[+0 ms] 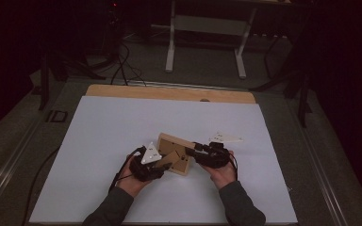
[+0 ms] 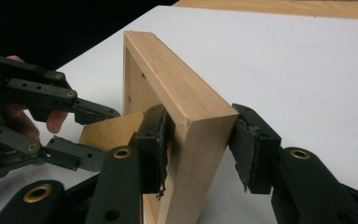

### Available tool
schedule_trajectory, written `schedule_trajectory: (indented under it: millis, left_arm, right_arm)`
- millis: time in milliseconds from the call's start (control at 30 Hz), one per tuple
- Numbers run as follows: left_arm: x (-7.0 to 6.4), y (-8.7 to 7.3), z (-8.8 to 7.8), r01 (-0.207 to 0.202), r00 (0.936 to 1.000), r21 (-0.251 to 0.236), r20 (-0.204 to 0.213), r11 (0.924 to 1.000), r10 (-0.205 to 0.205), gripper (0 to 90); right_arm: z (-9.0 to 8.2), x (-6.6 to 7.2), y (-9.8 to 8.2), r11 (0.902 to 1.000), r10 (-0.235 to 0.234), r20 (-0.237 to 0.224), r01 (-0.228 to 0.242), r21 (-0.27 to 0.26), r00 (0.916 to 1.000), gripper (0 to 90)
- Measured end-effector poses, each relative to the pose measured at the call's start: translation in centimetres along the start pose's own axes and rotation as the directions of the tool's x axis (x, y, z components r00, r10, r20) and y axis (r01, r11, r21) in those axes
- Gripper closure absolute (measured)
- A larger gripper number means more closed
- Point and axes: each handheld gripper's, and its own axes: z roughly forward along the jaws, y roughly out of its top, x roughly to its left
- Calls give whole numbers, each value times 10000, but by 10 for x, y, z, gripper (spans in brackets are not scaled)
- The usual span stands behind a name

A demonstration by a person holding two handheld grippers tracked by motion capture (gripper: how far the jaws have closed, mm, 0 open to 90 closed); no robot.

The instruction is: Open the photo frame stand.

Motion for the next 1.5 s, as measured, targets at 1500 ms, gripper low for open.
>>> schedule_trajectory:
  millis: [1500]
  left_arm:
    - [6,-7,-4,220,9995,-276,213,9994,-214,489]
  right_arm:
    - [-12,38,-11,9720,-2327,894,2346,-115,9684,595]
